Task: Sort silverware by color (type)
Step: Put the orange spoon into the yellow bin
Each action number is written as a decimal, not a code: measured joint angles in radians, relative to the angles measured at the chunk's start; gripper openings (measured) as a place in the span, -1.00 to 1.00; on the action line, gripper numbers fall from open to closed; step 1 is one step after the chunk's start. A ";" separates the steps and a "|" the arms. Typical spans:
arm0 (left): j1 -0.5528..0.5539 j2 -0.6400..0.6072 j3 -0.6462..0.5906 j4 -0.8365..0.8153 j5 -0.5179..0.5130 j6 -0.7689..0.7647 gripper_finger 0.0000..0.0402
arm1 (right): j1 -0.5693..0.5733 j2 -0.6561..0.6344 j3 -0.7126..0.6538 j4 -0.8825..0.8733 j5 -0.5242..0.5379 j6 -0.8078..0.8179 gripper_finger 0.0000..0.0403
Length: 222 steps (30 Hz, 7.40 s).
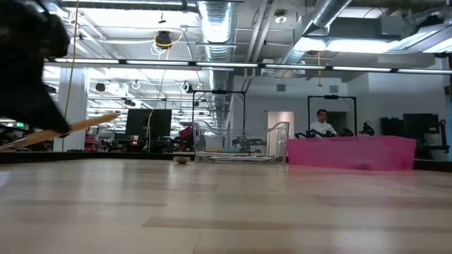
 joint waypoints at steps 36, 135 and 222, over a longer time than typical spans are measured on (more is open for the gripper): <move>0.393 -0.003 0.002 0.986 0.582 1.044 -0.82 | 0.112 -0.122 0.000 -0.422 0.140 0.116 0.03; 0.497 -0.002 0.002 1.162 1.074 1.285 -0.29 | -0.116 0.103 0.208 -0.303 -0.391 -0.123 -0.74; 0.595 -0.003 0.004 0.999 0.984 1.069 0.12 | 0.444 0.314 0.846 -2.445 -0.238 1.524 -0.74</move>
